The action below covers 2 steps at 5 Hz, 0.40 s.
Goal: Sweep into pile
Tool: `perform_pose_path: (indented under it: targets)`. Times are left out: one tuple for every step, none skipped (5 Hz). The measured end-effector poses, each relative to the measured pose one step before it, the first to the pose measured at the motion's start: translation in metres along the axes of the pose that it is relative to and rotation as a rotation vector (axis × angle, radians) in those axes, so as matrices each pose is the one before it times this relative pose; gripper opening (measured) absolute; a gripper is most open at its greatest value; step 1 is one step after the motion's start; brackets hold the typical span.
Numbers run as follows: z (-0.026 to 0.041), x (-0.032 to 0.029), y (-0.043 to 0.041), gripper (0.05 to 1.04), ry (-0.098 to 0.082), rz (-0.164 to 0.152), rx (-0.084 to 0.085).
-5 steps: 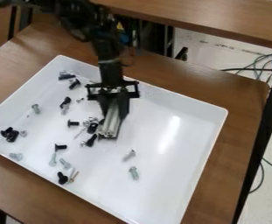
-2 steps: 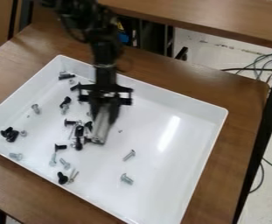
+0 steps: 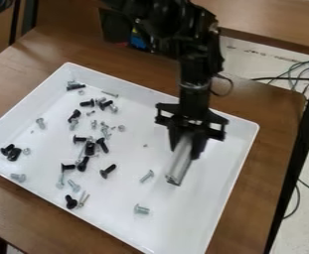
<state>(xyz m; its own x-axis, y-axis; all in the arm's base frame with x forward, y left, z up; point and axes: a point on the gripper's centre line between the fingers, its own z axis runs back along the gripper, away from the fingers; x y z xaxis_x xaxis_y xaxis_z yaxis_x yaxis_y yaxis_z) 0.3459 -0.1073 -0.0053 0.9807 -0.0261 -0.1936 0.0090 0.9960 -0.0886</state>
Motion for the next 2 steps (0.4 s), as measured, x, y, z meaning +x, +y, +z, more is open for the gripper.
perform_pose_path:
  targets:
    - [-0.00536, 0.00231, -0.03058, 0.362, -0.0006, -0.0444, -0.0401]
    - [-0.03595, -0.01102, -0.01421, 0.362, 0.0587, 0.0175, -0.0517]
